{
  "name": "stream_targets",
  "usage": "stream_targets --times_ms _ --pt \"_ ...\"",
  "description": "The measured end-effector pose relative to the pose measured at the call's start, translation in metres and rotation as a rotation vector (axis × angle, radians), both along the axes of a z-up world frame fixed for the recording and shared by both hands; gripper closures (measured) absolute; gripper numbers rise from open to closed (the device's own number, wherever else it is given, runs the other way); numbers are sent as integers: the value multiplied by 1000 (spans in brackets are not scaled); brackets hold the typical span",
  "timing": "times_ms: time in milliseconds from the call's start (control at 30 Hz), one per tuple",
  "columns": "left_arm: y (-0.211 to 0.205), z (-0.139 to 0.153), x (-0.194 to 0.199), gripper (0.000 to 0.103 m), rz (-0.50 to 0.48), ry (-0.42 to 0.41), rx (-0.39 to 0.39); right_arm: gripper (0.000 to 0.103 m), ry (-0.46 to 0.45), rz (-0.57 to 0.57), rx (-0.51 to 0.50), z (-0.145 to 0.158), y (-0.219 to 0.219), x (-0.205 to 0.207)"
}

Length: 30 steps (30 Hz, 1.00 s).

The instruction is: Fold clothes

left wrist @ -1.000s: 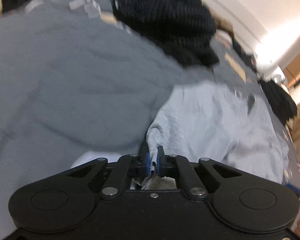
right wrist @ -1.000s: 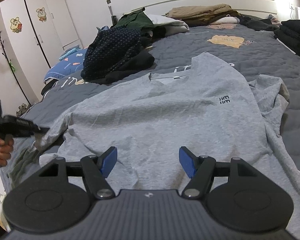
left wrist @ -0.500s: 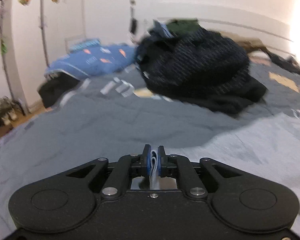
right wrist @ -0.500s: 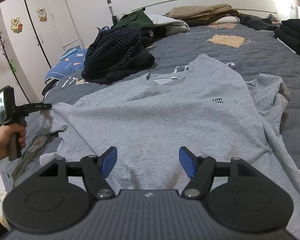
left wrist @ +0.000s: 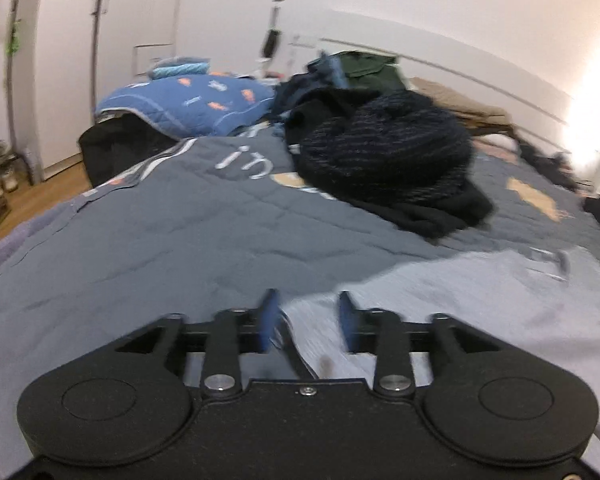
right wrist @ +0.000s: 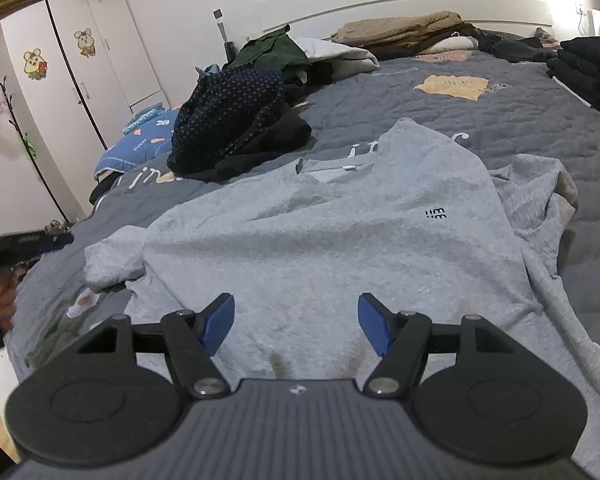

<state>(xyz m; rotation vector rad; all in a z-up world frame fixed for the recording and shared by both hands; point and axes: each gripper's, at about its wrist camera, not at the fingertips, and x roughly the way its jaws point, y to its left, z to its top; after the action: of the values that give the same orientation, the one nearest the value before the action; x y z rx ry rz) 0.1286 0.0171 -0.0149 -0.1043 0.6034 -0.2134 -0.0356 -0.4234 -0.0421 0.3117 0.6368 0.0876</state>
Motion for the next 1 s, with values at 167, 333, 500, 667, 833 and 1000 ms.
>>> stream_targets --times_ms 167,333,500,667,833,1000 --pt "-23 -21 -15 58 -113 44 136 36 -13 17 6 5 7 -2" --pt "-43 -51 -12 58 -192 53 355 36 -18 40 -6 7 13 -5" --pt "-55 -67 -7 58 -245 20 463 36 -5 35 -3 3 12 -2" --pt "-65 -75 1 81 -270 -6 486 36 8 40 -7 -2 13 0" --pt "-53 -48 -1 95 -259 -9 371 36 14 115 -18 -4 25 0" --pt "-20 -17 -3 97 -231 28 128 36 30 248 -5 -10 66 -5"
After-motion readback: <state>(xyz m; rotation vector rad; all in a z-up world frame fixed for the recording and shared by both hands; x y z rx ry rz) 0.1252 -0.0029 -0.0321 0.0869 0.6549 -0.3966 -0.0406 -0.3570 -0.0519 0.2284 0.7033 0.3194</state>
